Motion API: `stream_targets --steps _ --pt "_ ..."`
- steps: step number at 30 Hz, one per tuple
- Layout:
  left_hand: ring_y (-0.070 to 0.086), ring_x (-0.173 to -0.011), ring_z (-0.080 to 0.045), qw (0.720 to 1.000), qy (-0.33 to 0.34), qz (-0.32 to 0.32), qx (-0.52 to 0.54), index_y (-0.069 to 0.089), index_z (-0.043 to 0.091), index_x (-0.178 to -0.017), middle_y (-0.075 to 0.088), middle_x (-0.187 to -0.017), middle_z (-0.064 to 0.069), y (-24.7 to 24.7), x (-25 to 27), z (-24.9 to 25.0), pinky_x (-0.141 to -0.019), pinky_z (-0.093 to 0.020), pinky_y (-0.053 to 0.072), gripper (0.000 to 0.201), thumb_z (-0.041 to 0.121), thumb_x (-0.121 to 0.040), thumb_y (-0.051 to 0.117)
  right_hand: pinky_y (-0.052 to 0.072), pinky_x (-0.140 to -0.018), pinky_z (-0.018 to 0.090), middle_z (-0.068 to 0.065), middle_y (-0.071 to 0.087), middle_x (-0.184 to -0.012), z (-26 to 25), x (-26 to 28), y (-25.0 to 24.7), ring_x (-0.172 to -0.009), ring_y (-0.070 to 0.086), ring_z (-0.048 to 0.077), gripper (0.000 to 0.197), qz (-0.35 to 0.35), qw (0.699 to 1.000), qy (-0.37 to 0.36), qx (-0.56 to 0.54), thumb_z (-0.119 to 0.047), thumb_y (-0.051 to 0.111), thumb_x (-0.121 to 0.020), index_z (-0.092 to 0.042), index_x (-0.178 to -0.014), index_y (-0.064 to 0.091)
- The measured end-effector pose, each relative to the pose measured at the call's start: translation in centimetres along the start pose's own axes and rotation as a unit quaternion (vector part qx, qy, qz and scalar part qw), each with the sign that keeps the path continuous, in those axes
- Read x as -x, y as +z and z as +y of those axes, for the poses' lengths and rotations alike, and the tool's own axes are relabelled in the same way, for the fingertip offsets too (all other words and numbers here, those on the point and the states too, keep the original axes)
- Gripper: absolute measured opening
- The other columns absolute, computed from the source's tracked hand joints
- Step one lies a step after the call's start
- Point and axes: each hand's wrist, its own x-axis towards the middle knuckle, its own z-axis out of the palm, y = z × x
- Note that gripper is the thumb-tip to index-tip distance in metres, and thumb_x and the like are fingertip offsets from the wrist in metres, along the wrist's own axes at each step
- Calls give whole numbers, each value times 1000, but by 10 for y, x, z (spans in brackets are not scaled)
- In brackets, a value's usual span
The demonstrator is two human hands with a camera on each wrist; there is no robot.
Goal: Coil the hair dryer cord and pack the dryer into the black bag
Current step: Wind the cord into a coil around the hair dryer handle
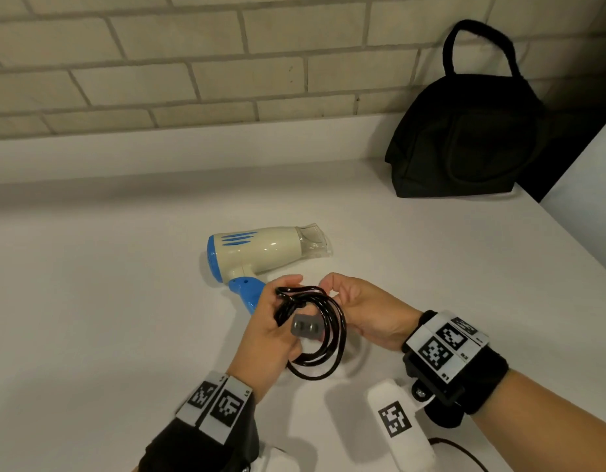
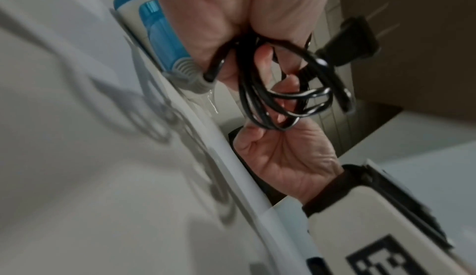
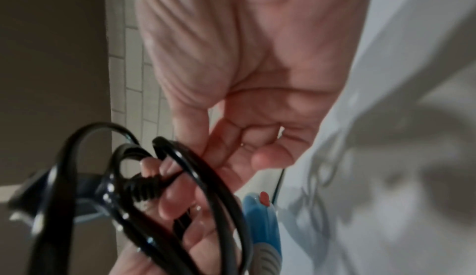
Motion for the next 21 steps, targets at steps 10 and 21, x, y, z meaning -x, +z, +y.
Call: stream_targets --steps 10,21 --pt "60 -65 3 991 36 15 -124 66 28 -80 69 -66 12 0 0 -7 -66 -9 47 36 -4 -84 49 47 -70 35 -5 70 -80 -8 17 5 -68 62 16 20 15 990 -1 141 3 42 -91 -16 -84 44" --pt "49 -49 -7 994 13 50 -97 54 27 -53 54 -46 10 3 -8 -7 -52 -25 41 41 3 -86 49 34 -59 21 -11 50 -77 -20 63 48 -66 42 10 43 70 662 -233 709 -54 56 -66 -33 -103 50"
